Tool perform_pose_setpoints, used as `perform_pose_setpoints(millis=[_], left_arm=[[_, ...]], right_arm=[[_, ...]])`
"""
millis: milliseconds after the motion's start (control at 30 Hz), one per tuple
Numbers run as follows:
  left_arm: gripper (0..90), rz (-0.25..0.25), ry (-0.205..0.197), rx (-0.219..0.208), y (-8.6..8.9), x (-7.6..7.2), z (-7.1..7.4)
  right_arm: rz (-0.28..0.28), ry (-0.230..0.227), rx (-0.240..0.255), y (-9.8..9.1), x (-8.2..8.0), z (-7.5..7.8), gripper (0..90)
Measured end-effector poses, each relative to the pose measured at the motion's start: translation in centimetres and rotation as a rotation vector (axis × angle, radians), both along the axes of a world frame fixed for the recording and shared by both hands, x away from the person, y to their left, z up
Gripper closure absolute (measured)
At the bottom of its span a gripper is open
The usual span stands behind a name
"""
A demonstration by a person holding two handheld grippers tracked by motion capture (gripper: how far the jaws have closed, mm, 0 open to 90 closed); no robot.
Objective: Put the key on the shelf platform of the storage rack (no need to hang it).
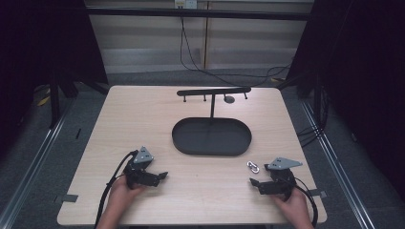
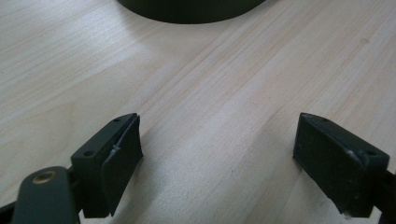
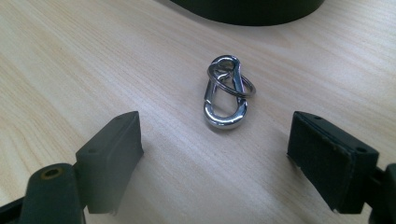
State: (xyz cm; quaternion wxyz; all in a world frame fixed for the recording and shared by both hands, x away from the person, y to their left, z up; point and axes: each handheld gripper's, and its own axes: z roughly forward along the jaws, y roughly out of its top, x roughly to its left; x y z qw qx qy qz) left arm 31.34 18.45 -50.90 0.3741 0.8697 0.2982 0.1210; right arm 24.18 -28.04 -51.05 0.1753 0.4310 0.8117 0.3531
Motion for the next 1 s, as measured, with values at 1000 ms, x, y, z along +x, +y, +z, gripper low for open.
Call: perform_pose_setpoints(millis=[1000], left_arm=[[14.9,0.001,0.0,-0.001,0.0,0.0,0.0]], right_arm=[[0.031,0.343,-0.245,2.5,4.1,5.1,43.6]])
